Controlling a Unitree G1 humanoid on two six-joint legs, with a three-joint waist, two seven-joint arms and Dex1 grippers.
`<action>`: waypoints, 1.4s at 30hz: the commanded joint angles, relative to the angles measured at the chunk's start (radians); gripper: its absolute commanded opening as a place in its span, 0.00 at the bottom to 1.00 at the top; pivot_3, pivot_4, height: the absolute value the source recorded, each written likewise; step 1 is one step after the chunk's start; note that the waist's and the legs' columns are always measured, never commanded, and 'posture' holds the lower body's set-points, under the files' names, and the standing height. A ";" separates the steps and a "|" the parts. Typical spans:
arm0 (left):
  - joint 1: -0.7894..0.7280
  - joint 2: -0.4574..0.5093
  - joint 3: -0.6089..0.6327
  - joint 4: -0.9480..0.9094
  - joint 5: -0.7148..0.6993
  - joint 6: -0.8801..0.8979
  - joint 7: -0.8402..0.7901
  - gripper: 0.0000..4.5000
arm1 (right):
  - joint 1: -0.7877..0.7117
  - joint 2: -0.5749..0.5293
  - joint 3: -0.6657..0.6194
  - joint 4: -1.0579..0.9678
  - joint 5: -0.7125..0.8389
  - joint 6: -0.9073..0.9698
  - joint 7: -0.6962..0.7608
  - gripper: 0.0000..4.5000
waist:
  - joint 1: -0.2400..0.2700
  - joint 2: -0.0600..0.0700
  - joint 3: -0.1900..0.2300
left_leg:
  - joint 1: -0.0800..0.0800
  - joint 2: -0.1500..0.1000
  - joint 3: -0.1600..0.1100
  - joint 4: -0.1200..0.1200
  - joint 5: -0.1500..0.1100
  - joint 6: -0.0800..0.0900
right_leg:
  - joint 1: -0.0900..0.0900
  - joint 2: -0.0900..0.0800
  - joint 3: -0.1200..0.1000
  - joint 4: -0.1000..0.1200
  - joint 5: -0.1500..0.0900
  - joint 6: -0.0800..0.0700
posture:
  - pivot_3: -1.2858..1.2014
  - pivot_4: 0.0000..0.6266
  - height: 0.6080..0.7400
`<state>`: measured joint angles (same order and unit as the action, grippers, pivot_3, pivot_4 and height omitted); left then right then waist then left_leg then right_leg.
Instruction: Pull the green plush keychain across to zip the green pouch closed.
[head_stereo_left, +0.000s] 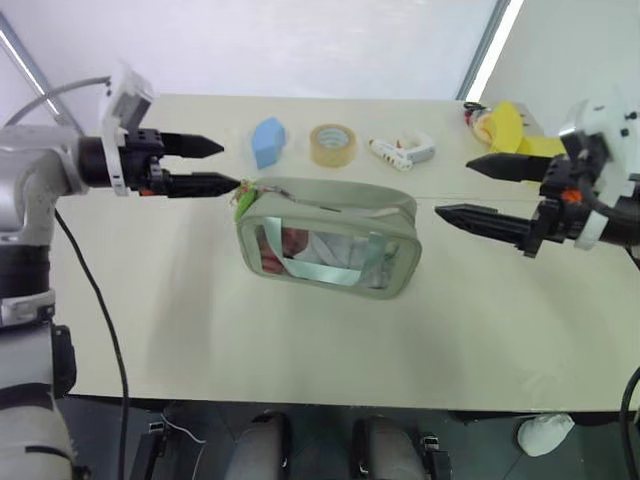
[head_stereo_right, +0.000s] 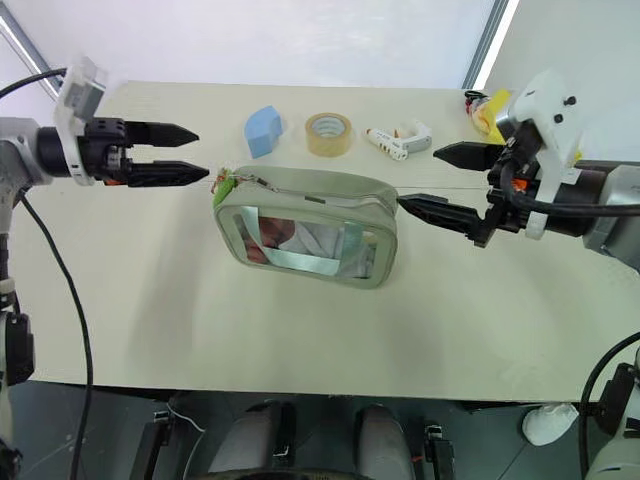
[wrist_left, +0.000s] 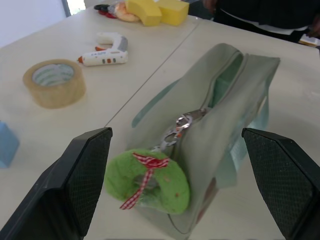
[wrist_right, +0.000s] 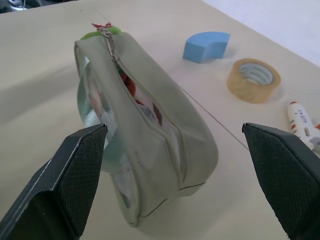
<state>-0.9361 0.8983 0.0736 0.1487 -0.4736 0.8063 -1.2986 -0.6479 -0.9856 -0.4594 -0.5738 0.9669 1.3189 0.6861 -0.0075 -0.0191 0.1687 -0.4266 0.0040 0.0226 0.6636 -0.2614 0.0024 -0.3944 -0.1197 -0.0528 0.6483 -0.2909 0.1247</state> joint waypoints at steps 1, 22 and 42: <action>-0.037 -0.002 0.042 0.029 0.003 -0.047 0.051 0.99 | -0.041 -0.009 -0.005 0.002 0.032 -0.021 -0.036 1.00 | -0.002 0.000 0.000 | 0.000 0.000 0.000 0.000 0.000 0.000 | 0.000 0.000 0.000 0.000 0.000 0.000 | 0.52 0.24 1.00; -0.164 -0.098 -0.015 0.459 0.202 -0.417 0.187 0.99 | 0.125 -0.169 0.120 0.243 -0.330 -0.416 0.072 1.00 | -0.003 0.000 0.000 | -0.001 -0.004 0.003 0.000 0.001 -0.002 | -0.002 0.000 0.000 0.000 0.000 0.000 | 0.52 0.24 1.00; -0.091 0.037 -0.119 0.097 0.068 -0.162 -0.238 0.99 | -0.034 -0.071 0.250 0.155 -0.098 -0.318 0.205 1.00 | -0.012 0.000 0.001 | -0.001 -0.002 0.002 0.000 0.002 -0.004 | -0.002 0.000 0.000 0.000 0.000 0.000 | 0.52 0.24 1.00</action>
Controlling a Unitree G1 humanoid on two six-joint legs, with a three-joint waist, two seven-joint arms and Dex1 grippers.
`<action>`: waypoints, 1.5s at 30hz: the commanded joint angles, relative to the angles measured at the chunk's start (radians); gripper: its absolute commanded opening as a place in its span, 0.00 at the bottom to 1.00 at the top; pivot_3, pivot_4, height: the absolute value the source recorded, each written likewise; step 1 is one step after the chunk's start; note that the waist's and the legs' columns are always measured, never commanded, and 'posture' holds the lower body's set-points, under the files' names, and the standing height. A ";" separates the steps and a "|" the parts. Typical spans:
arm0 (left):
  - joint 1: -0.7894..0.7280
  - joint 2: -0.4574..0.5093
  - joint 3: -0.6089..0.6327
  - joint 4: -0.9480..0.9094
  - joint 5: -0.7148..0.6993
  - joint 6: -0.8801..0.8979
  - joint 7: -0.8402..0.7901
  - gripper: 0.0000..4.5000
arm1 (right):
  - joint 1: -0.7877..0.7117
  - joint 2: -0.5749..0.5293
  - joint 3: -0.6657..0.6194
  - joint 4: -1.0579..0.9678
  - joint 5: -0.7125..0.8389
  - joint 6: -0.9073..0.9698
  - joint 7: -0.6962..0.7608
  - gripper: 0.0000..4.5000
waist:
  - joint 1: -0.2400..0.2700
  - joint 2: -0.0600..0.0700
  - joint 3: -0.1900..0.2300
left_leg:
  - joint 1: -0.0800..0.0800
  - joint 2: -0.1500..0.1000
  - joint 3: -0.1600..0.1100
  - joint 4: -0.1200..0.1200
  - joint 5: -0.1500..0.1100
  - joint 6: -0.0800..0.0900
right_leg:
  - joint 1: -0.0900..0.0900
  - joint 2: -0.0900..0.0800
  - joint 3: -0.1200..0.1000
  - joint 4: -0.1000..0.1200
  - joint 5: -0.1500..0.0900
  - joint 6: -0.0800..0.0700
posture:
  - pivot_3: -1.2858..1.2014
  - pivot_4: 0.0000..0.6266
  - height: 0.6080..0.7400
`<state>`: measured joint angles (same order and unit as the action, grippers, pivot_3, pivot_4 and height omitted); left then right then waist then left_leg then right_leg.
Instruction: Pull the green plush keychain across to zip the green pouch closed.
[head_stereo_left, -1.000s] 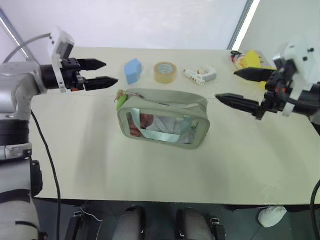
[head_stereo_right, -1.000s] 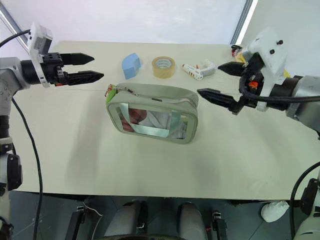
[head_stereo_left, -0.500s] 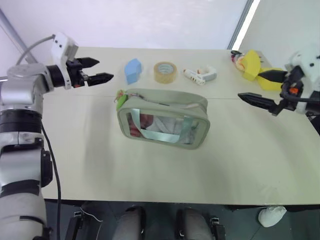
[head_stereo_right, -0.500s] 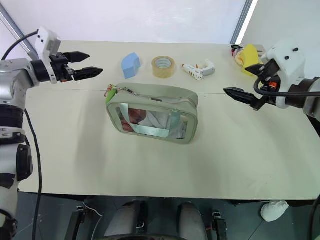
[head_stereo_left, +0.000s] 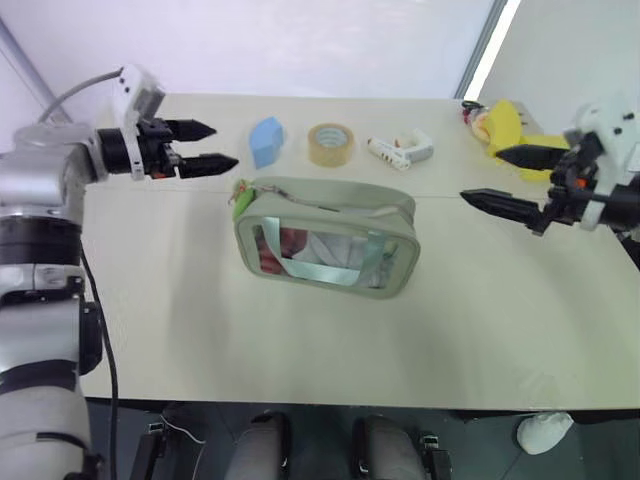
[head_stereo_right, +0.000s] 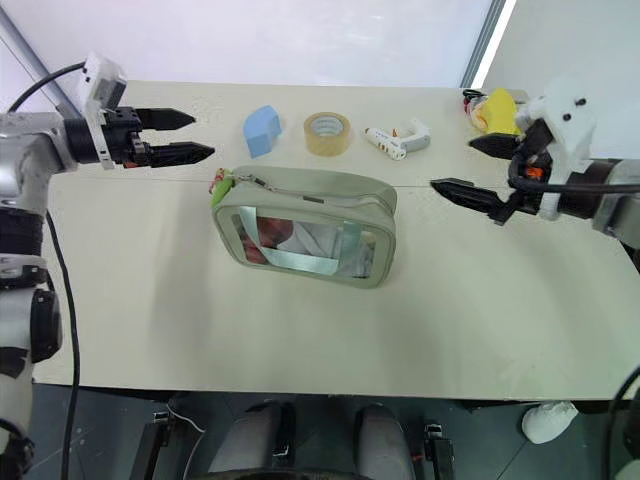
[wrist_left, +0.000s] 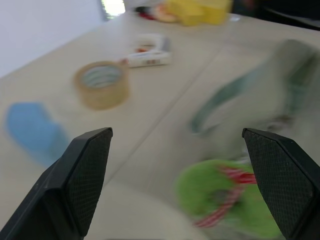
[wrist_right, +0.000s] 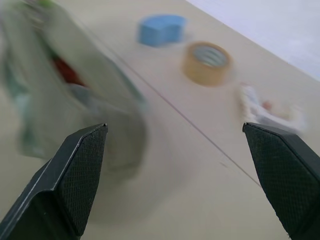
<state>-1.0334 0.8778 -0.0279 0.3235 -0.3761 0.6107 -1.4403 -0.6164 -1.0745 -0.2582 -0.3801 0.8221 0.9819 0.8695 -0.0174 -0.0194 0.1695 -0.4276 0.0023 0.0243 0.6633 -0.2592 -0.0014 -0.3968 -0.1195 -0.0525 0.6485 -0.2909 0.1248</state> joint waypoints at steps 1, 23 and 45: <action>0.004 0.070 -0.023 -0.081 -0.027 0.038 -0.111 0.99 | -0.112 0.046 0.089 -0.033 0.048 0.024 0.019 1.00 | -0.001 0.001 0.000 | 0.000 0.001 0.000 0.000 0.000 0.000 | 0.000 0.001 0.000 0.000 0.000 0.000 | 0.52 0.24 1.00; 0.041 0.090 0.003 -0.197 -0.037 0.048 -0.025 1.00 | -0.341 0.309 0.548 0.122 -0.385 -0.189 0.075 0.01 | 0.003 0.000 0.000 | -0.002 -0.001 0.000 0.002 -0.001 0.002 | -0.001 0.000 0.000 0.001 0.000 0.000 | 0.52 0.24 1.00; -0.007 0.070 -0.012 -0.102 -0.010 -0.036 -0.012 1.00 | -0.529 0.445 0.577 0.545 -0.784 -0.722 0.090 0.01 | -0.003 0.001 0.000 | -0.002 -0.001 0.000 0.002 0.000 0.001 | -0.003 0.000 0.000 0.002 0.000 0.000 | 0.52 0.24 1.00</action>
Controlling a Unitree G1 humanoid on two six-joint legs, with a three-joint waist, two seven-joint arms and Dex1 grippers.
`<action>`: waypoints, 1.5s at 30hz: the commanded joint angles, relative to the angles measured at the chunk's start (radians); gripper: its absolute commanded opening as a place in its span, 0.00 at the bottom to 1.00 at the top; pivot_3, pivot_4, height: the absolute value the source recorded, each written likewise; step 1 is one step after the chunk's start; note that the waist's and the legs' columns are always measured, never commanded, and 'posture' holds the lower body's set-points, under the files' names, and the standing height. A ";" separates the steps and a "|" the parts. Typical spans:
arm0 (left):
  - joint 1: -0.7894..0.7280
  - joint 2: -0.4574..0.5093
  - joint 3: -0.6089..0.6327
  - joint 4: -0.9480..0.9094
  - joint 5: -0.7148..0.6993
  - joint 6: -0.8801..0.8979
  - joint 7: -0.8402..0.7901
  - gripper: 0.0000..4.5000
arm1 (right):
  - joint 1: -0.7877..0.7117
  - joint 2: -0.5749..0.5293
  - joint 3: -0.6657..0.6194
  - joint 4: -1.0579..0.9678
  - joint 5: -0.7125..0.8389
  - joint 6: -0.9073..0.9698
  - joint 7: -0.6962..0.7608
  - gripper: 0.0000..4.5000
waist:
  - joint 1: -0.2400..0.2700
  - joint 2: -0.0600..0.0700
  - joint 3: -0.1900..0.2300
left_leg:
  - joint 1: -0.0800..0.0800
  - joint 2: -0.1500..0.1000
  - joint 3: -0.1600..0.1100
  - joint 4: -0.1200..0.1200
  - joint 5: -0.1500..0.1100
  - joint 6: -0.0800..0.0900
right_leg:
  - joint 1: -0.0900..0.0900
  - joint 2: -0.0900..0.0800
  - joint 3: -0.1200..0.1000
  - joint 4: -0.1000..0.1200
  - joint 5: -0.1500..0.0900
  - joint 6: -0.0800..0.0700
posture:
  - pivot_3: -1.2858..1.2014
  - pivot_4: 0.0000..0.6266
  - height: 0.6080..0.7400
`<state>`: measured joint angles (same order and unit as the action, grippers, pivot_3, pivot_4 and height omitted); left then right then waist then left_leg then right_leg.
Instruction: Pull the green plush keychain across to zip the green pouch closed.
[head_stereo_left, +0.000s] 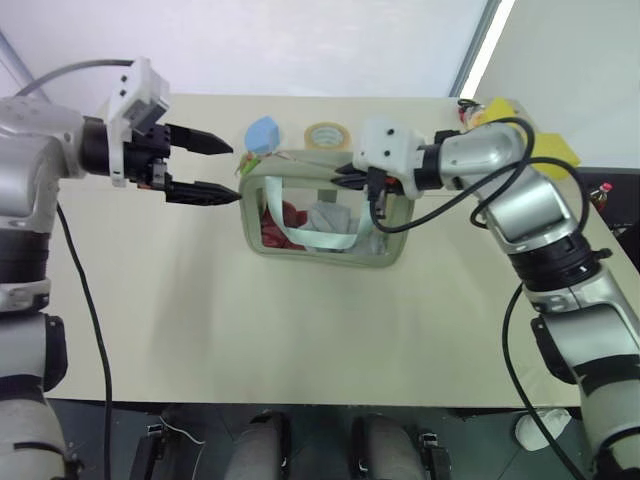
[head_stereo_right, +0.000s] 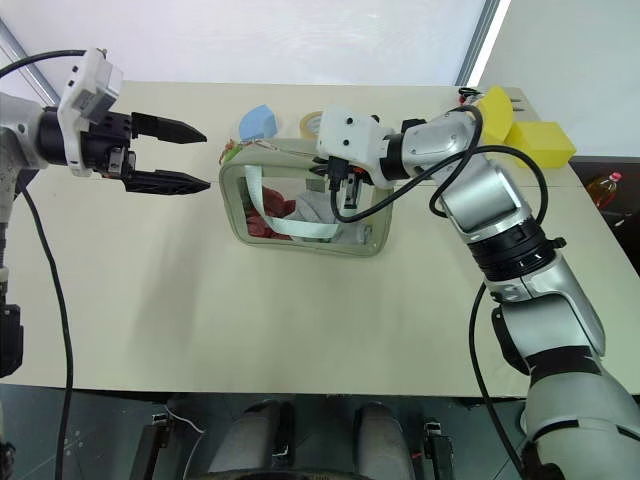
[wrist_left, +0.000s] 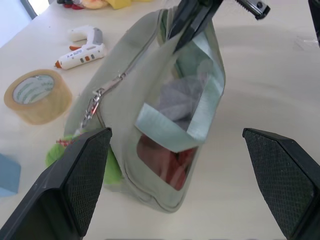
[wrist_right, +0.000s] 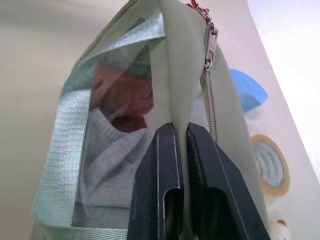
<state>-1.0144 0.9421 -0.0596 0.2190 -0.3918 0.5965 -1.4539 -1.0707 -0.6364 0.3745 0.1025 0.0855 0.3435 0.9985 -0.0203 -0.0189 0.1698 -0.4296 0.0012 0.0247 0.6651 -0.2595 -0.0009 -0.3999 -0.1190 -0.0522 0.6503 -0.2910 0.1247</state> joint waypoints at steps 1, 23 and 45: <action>-0.029 0.005 0.019 0.006 0.007 -0.024 0.001 1.00 | -0.093 0.012 -0.061 0.097 -0.058 -0.104 -0.044 0.01 | 0.000 0.000 0.000 | 0.000 0.000 0.000 0.000 0.000 0.000 | 0.000 0.000 0.000 0.000 0.000 0.000 | 0.52 0.24 1.00; -0.039 -0.010 0.014 0.009 0.012 -0.031 -0.009 1.00 | 0.078 0.029 -0.077 -0.029 -0.077 -0.121 0.065 0.01 | 0.000 0.001 0.000 | 0.000 0.000 0.000 0.000 0.001 -0.001 | 0.000 0.000 0.000 0.000 0.000 0.000 | 0.52 0.24 1.00; -0.053 0.019 0.049 0.303 0.115 -0.176 0.070 1.00 | 0.177 -0.135 -0.220 -0.307 0.007 0.139 0.101 0.68 | 0.005 0.000 0.000 | 0.001 0.000 0.000 0.000 0.000 -0.001 | 0.001 0.000 -0.001 0.000 0.000 0.000 | 0.52 0.24 1.00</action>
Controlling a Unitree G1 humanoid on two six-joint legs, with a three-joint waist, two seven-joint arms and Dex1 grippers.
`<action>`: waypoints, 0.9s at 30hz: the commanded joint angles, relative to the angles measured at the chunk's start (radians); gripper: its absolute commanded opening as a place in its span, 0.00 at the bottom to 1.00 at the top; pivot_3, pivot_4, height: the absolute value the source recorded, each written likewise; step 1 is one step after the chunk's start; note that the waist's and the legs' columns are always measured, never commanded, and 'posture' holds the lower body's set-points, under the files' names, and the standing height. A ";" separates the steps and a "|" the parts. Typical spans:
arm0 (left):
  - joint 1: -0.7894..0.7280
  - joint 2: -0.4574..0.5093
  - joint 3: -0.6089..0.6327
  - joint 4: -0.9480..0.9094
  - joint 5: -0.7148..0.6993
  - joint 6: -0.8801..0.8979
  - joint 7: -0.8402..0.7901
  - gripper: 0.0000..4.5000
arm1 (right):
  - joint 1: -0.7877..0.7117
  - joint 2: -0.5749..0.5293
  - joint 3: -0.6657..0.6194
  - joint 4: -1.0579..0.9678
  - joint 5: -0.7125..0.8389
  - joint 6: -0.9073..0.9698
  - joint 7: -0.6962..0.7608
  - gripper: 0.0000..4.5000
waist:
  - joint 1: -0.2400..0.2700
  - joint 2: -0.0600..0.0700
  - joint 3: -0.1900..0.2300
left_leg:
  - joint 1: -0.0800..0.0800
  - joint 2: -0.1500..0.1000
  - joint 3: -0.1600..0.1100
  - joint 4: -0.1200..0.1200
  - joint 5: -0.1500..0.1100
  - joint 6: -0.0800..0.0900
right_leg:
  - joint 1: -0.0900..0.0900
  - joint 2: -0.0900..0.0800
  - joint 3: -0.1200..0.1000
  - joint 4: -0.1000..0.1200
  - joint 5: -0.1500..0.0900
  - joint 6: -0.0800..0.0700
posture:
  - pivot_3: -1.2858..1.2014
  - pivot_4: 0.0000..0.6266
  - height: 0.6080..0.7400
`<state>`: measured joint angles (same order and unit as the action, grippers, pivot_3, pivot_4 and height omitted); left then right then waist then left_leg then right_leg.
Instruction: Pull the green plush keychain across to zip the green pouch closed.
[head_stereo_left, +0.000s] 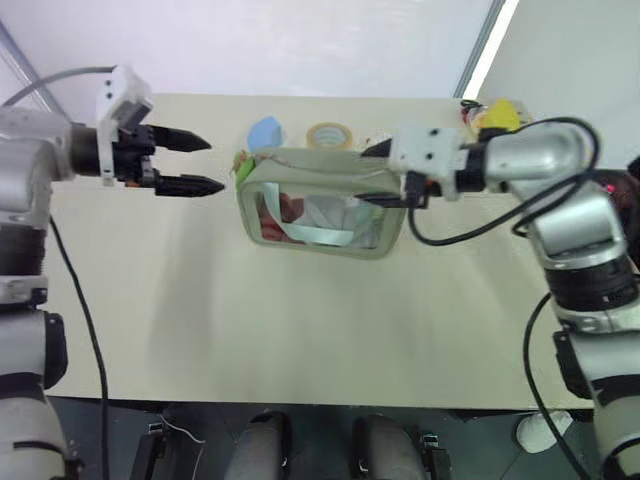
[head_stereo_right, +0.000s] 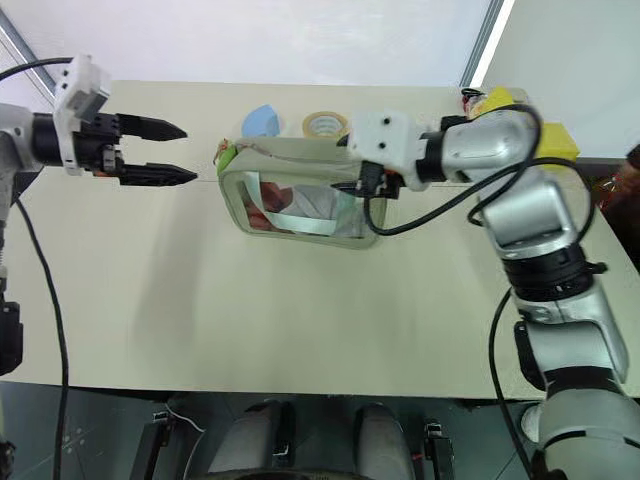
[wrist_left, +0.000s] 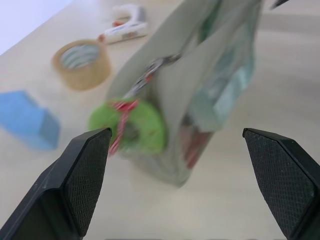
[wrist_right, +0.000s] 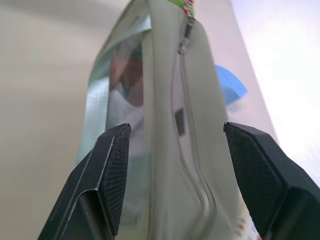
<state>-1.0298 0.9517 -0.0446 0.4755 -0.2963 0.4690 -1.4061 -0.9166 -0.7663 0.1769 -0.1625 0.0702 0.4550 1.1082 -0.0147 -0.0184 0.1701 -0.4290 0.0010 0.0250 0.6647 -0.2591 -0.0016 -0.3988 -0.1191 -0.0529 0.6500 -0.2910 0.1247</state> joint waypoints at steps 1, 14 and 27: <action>-0.048 -0.001 0.033 0.075 0.029 -0.066 0.034 1.00 | 0.041 -0.009 -0.020 -0.038 0.017 0.020 -0.011 0.68 | 0.000 0.000 0.000 | 0.000 0.000 0.000 0.000 0.000 0.000 | 0.000 0.000 0.000 0.000 0.000 0.000 | 0.52 0.24 1.00; -0.149 -0.154 0.017 0.346 0.132 -0.267 0.160 1.00 | 0.094 0.017 0.031 0.025 -0.001 -0.031 -0.034 0.05 | 0.000 0.000 0.000 | 0.000 0.000 0.001 0.000 0.000 0.000 | 0.000 0.000 -0.001 0.000 0.000 0.000 | 0.52 0.24 1.00; -0.199 -0.286 0.029 0.533 0.186 -0.407 0.220 1.00 | 0.105 0.020 0.039 0.008 0.000 -0.026 -0.033 0.02 | 0.000 0.000 0.000 | 0.000 -0.001 0.002 0.001 0.000 0.000 | 0.001 0.000 -0.001 0.000 0.000 0.000 | 0.52 0.24 1.00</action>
<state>-1.1911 0.6609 -0.0445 1.0057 -0.1074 0.0856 -1.1961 -0.8124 -0.7498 0.2219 -0.1305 0.0643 0.4306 1.0760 -0.0146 -0.0187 0.1700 -0.4292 0.0005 0.0274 0.6652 -0.2589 -0.0018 -0.3983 -0.1194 -0.0541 0.6498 -0.2909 0.1248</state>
